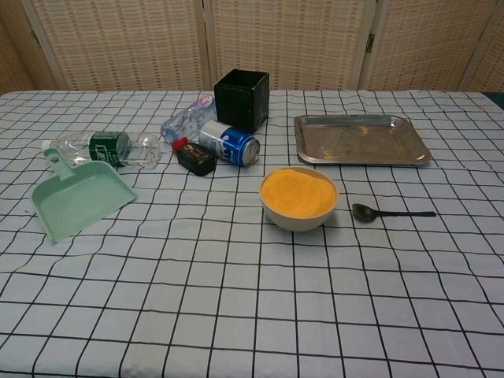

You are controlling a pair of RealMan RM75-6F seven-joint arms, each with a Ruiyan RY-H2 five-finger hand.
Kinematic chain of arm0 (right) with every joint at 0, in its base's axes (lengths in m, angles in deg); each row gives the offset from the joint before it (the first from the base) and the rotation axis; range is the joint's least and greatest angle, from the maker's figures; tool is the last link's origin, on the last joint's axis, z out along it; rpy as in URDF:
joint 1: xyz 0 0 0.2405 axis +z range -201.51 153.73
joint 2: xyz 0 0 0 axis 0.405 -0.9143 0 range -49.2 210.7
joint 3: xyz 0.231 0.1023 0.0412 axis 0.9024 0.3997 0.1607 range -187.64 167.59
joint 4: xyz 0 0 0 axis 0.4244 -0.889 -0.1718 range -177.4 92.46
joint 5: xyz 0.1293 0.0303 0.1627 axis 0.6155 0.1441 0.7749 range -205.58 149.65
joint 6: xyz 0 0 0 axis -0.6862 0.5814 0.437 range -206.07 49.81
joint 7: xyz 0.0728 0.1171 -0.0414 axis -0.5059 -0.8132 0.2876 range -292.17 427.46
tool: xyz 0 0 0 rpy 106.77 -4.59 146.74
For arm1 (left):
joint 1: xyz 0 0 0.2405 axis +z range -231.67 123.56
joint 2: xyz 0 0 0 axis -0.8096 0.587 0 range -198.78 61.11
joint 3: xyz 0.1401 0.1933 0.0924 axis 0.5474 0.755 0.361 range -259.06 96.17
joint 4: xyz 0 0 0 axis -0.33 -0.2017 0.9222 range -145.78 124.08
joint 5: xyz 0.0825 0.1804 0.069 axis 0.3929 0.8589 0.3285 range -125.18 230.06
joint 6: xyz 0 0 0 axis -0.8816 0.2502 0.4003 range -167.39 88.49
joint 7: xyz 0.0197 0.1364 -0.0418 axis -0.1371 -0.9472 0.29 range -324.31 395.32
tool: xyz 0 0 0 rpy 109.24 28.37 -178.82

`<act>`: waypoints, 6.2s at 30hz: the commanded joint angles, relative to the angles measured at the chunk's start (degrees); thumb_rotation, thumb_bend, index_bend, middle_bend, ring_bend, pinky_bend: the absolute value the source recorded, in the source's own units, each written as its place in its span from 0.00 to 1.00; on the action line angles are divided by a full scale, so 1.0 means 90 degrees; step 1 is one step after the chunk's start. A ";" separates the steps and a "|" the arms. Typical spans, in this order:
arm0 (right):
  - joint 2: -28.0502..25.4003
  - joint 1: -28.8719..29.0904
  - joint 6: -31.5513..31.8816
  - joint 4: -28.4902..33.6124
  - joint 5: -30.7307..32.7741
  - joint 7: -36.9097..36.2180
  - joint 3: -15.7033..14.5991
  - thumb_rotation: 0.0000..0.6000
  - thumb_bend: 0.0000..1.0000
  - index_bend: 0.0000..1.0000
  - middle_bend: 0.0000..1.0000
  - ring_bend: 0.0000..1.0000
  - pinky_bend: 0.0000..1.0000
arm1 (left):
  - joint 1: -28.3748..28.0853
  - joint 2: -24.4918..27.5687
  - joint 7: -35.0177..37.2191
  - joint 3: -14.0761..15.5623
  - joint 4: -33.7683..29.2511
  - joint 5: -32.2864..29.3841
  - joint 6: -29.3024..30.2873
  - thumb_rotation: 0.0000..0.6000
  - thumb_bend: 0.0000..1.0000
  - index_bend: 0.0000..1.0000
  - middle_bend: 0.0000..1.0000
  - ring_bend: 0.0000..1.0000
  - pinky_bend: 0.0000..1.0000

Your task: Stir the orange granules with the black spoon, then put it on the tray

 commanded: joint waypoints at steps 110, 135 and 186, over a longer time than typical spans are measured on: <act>0.3310 0.2900 -0.2213 -0.1958 0.1819 0.1216 0.1190 1.00 0.32 0.66 0.00 0.00 0.00 | -0.0047 0.0377 0.0906 -0.0037 -0.0056 -0.0141 -0.0171 1.00 0.45 0.00 0.01 0.00 0.05; 0.4303 0.3900 -0.2386 -0.2160 0.2121 0.2694 0.1496 1.00 0.32 0.62 0.00 0.00 0.00 | -0.0024 0.0514 0.1376 -0.0023 -0.0025 -0.0014 -0.0078 1.00 0.45 0.00 0.01 0.00 0.05; 0.3799 0.3358 -0.1851 -0.2865 0.1652 0.1241 0.1125 1.00 0.32 0.49 0.00 0.00 0.00 | -0.0031 0.0462 0.1294 -0.0018 0.0004 0.0043 -0.0029 1.00 0.45 0.00 0.01 0.00 0.05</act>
